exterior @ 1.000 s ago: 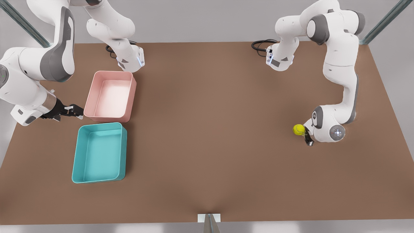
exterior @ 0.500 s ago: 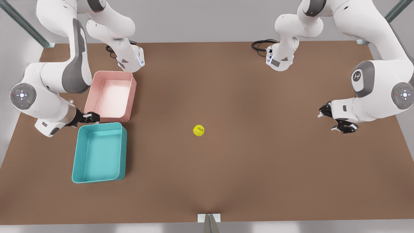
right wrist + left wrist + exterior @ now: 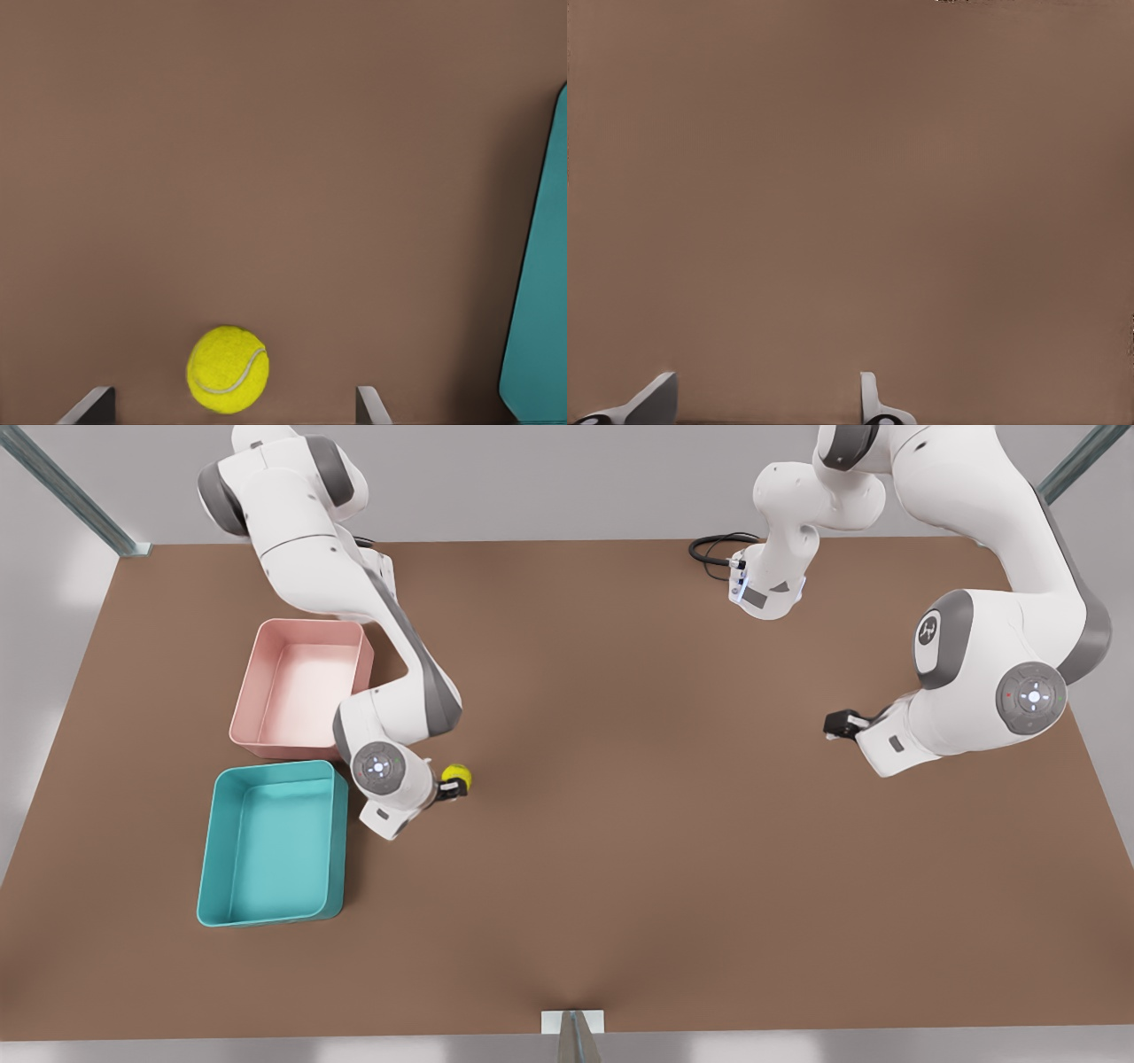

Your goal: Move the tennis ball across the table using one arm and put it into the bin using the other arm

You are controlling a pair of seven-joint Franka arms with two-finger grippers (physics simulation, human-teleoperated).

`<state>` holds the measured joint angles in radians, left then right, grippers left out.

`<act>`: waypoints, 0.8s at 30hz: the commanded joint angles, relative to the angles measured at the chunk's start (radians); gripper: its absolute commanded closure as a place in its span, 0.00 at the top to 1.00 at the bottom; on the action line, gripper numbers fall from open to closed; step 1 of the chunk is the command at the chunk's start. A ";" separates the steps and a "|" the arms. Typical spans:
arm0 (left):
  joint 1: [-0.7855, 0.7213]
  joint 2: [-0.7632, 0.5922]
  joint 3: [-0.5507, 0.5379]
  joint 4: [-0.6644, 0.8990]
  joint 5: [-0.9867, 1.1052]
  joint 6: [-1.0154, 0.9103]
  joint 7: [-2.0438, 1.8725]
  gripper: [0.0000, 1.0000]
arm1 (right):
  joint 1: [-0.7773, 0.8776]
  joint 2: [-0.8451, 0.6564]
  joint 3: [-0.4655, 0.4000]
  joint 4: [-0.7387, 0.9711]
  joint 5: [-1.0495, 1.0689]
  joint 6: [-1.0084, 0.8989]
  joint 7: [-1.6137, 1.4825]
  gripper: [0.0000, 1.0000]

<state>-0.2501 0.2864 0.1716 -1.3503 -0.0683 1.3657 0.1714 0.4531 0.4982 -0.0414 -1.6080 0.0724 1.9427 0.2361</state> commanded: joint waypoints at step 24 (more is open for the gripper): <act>-0.002 0.004 -0.003 0.000 -0.002 -0.033 -0.498 1.00 | 0.047 -0.010 0.008 -0.414 0.027 0.472 0.370 1.00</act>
<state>-0.2517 0.2909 0.1685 -1.3507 -0.0710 1.3369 -0.1958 0.4999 0.4858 -0.0337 -2.0219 0.0996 2.3763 0.5134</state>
